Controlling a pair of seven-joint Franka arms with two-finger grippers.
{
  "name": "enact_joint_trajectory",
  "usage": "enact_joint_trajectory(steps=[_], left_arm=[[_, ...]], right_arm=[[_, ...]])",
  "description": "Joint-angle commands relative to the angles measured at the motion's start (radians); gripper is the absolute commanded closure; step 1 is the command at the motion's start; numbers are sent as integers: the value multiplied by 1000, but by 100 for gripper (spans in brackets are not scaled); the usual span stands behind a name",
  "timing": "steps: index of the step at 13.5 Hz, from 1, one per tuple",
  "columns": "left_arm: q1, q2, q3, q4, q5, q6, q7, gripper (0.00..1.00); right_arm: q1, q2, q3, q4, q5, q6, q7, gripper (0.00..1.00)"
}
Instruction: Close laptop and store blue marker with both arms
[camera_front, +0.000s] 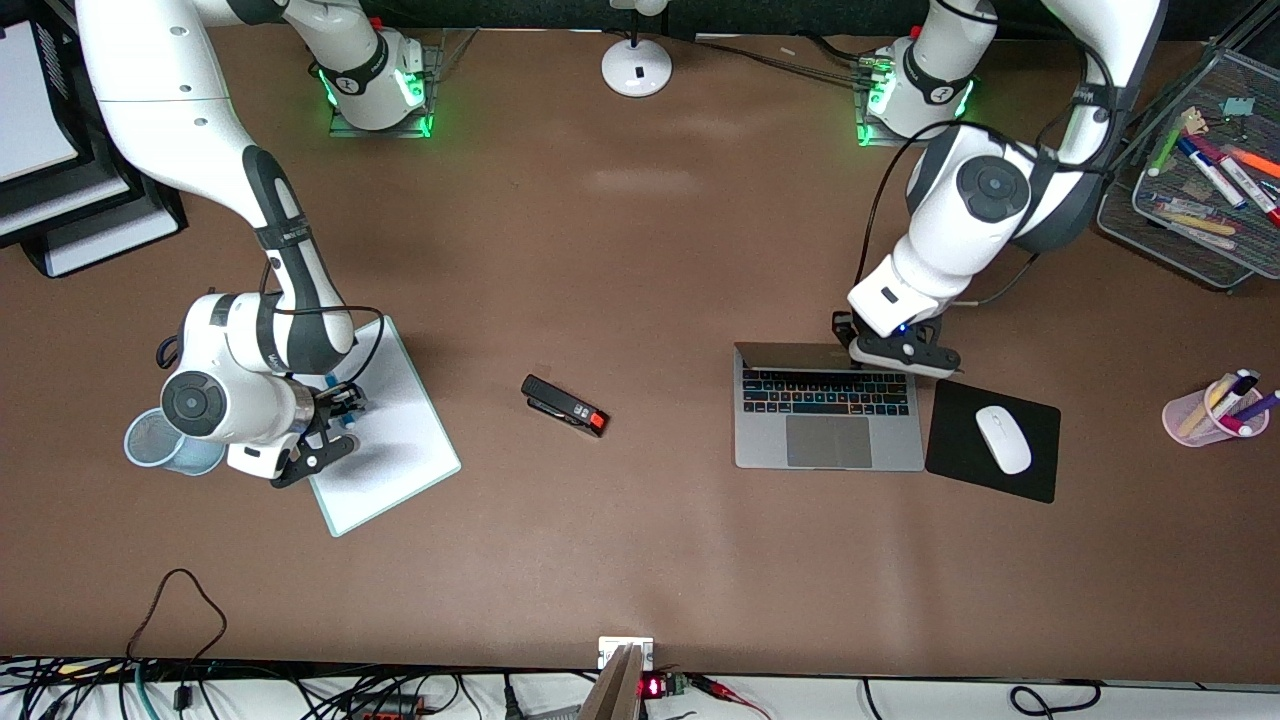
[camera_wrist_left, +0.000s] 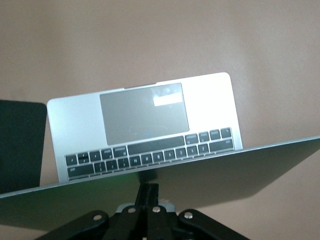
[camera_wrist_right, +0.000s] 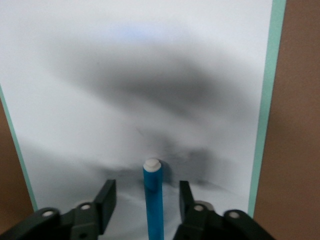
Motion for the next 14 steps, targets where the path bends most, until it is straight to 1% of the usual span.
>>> enact_joint_trajectory(steps=[1, 6, 9, 11, 14], left_arm=[[7, 106, 4, 108, 54, 16, 4, 100], [10, 244, 19, 196, 109, 85, 7, 100], [7, 355, 19, 288, 163, 87, 5, 100], [5, 393, 19, 318, 173, 87, 5, 100], [4, 446, 22, 340, 175, 113, 5, 100]], right_arm=[[-3, -2, 2, -8, 19, 11, -27, 45], [-4, 12, 2, -8, 19, 14, -49, 47], [-4, 15, 2, -8, 19, 18, -49, 55], [-4, 17, 2, -8, 19, 18, -49, 62], [-4, 23, 2, -7, 19, 23, -49, 62]])
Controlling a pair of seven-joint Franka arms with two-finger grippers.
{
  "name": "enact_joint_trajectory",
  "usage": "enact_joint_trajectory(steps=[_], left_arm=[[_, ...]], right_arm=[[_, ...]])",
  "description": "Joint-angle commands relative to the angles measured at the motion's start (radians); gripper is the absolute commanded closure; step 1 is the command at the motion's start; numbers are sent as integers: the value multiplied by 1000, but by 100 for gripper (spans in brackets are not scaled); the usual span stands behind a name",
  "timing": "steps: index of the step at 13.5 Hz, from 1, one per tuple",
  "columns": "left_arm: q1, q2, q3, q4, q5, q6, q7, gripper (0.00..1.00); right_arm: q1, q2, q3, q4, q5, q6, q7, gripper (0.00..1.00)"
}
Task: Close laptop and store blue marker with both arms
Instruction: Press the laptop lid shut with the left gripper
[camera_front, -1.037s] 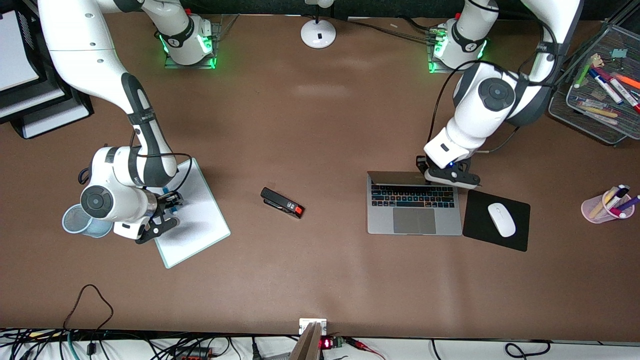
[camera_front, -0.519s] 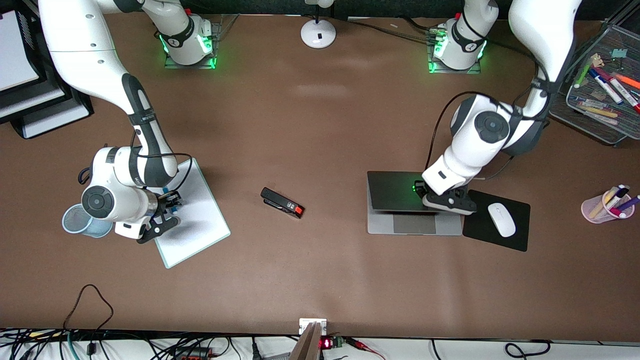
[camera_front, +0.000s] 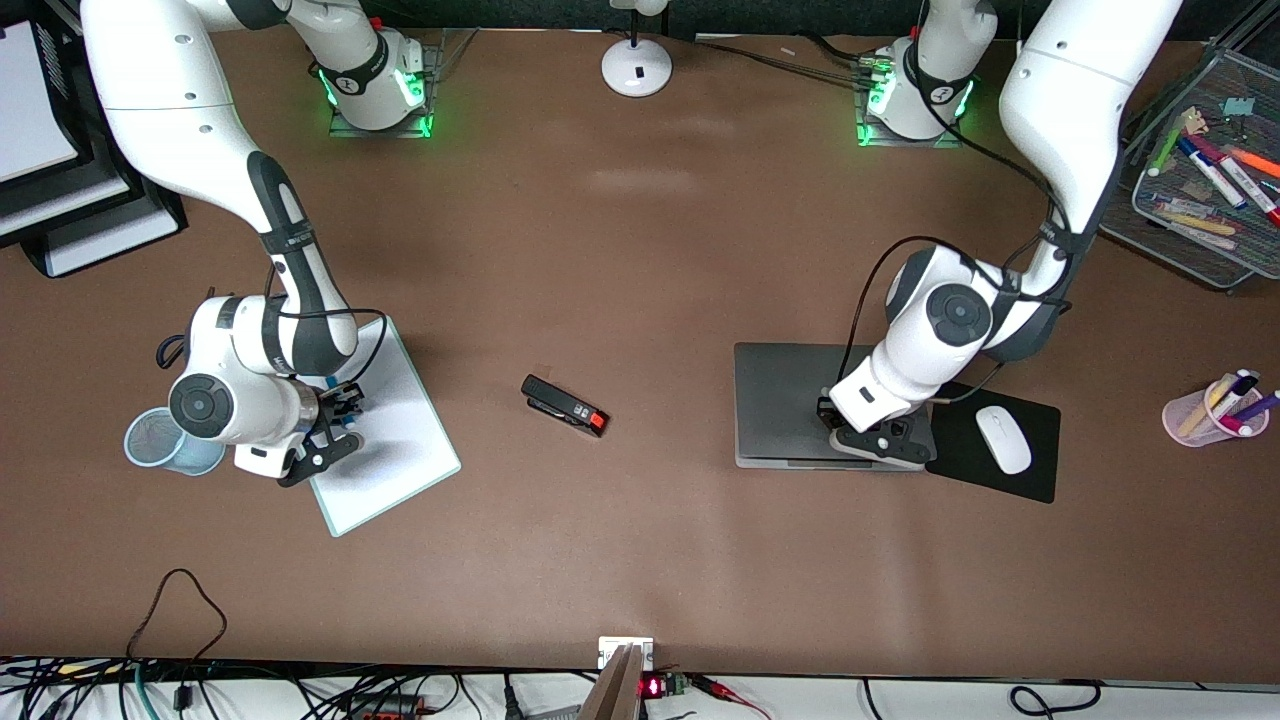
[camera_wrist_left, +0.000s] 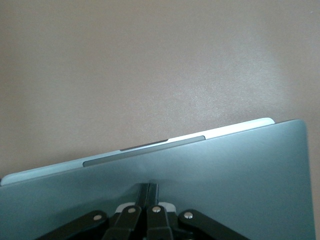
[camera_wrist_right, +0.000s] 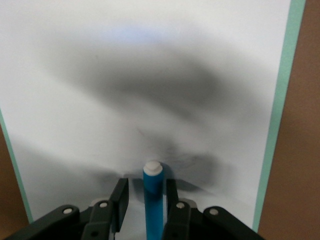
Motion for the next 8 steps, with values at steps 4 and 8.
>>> enact_joint_trajectory(steps=[4, 8], left_arm=[[-1, 103, 18, 50, 56, 76, 3, 100], [-9, 112, 23, 50, 56, 92, 3, 100]], right_arm=[[-4, 18, 2, 0, 19, 29, -23, 62], [-7, 13, 1, 8, 19, 26, -17, 71]])
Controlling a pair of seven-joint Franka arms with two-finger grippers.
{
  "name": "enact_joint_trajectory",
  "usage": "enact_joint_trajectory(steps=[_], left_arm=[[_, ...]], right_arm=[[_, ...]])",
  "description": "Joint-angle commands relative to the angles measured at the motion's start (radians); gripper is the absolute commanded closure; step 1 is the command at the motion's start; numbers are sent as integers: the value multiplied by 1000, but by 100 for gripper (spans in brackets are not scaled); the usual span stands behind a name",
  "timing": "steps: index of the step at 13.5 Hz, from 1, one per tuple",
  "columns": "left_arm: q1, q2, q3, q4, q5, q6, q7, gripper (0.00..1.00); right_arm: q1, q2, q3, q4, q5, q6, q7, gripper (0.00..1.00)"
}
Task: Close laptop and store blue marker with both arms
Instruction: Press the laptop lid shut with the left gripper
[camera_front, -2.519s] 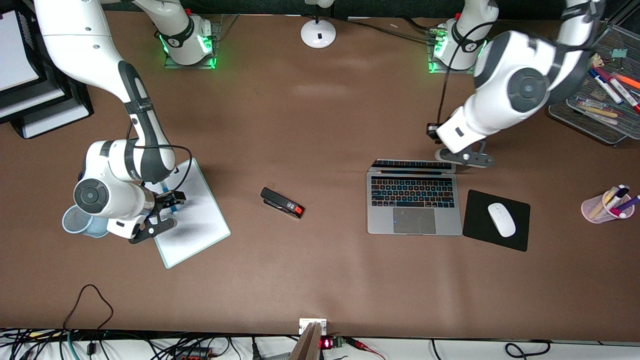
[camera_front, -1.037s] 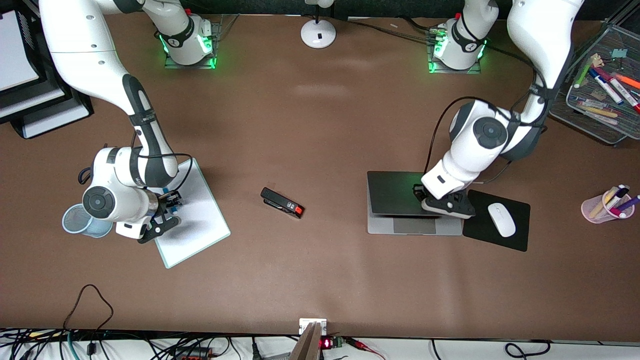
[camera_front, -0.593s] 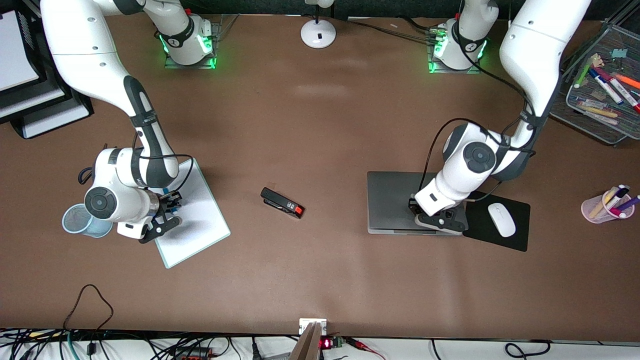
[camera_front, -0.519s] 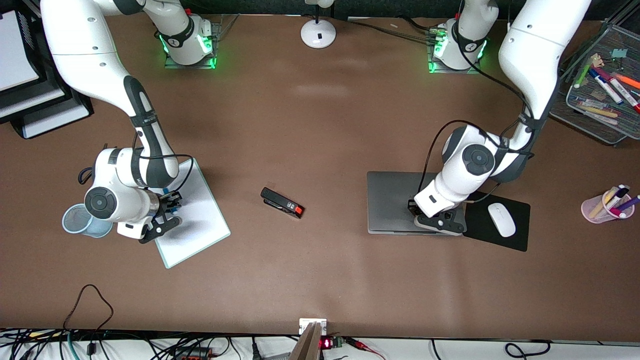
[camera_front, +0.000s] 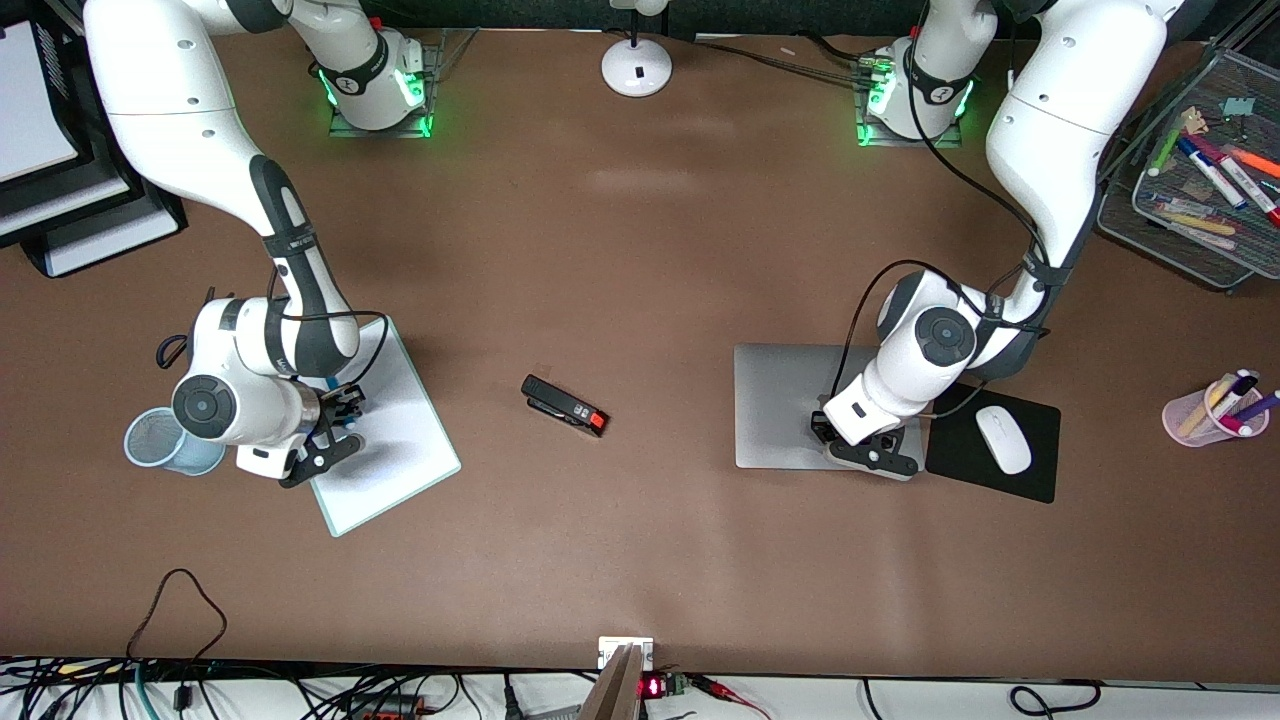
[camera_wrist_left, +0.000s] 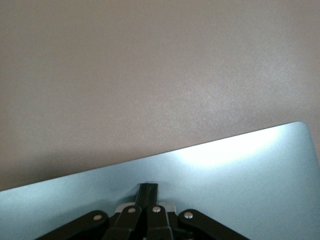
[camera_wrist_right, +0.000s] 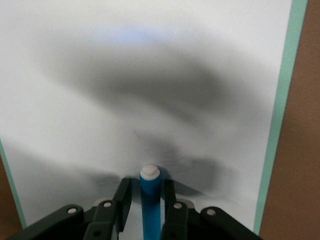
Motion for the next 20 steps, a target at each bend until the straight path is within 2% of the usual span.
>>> enact_joint_trajectory(steps=[1, 4, 9, 11, 15, 17, 19, 20], left_arm=[[-9, 23, 10, 26, 23, 6, 3, 100], [7, 0, 8, 37, 31, -9, 0, 100], [5, -173, -7, 46, 31, -347, 3, 100], [4, -250, -19, 48, 30, -470, 3, 97], [7, -376, -33, 90, 13, -749, 49, 81], [7, -405, -33, 150, -22, -878, 81, 63], [7, -413, -32, 211, -59, -975, 113, 27], [7, -413, -30, 245, -59, -1020, 112, 19]], right_arm=[[-6, 3, 1, 17, 20, 3, -18, 71], [-6, 3, 1, 19, 20, 5, -20, 71], [-6, 5, 1, 19, 20, 5, -21, 72], [-6, 5, 1, 19, 20, 3, -20, 76], [-6, 6, 1, 19, 20, 3, -21, 78], [-6, 6, 1, 19, 20, 5, -21, 81], [-6, 8, 1, 19, 19, 6, -24, 86], [-6, 8, 1, 19, 19, 8, -24, 91]])
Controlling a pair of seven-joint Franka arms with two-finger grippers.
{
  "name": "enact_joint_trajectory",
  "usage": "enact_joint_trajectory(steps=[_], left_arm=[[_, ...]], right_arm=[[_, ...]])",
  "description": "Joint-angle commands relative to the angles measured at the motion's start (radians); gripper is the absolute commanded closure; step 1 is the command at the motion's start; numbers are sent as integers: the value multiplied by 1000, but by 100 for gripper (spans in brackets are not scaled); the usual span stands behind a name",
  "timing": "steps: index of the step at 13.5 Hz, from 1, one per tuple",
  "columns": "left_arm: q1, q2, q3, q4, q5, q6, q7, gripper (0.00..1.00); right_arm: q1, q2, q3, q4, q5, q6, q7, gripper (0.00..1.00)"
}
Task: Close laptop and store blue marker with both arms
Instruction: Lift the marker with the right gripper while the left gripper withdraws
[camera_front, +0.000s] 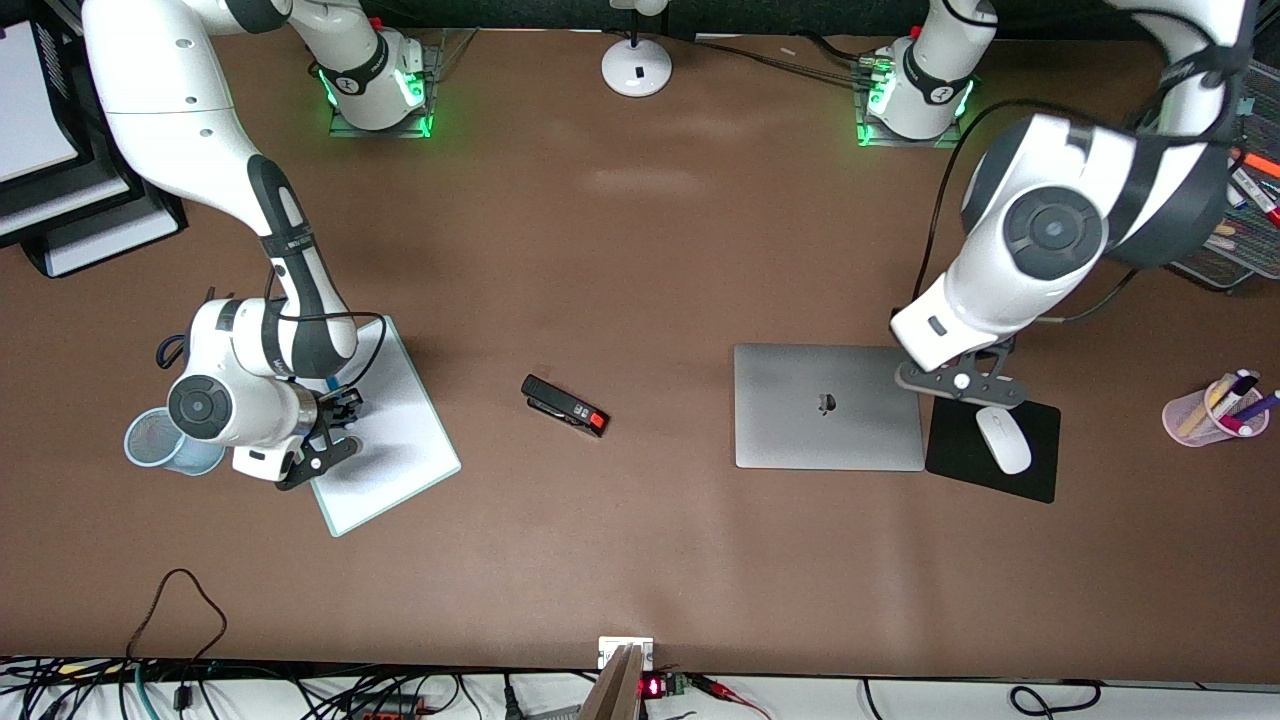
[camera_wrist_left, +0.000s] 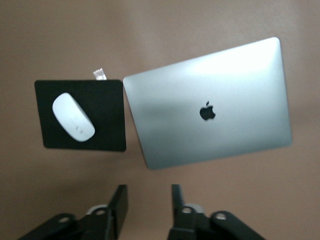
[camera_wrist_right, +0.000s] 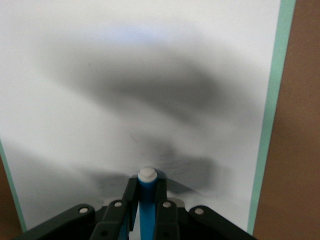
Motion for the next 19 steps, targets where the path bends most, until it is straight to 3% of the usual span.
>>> enact_joint_trajectory(steps=[1, 2, 7, 11, 13, 14, 16, 19], left_arm=[[4, 5, -2, 87, -26, -116, 37, 10], [4, 2, -3, 104, -32, -135, 36, 0], [9, -70, 6, 107, -69, -149, 40, 0], [84, -72, 13, 156, -122, -183, 40, 0], [79, -114, 85, 132, -179, -181, 82, 0], [46, -146, 148, 101, -181, -177, 115, 0], [-13, -205, 262, 8, -182, -126, 133, 0], [-10, -353, 285, -192, -187, 59, 133, 0]], right_arm=[[-5, 8, 2, 9, 16, 6, -30, 93], [-5, 5, 2, 9, 16, 6, -37, 95], [-6, -50, 0, 71, 16, -8, -46, 100], [-14, -167, -4, 69, 19, -38, -219, 100], [-64, -198, 2, 71, 21, -40, -336, 100], [-84, -215, 3, 71, 30, -40, -402, 100], [-112, -248, 0, 71, 159, -48, -573, 100], [-179, -252, -4, 141, 284, -162, -797, 100]])
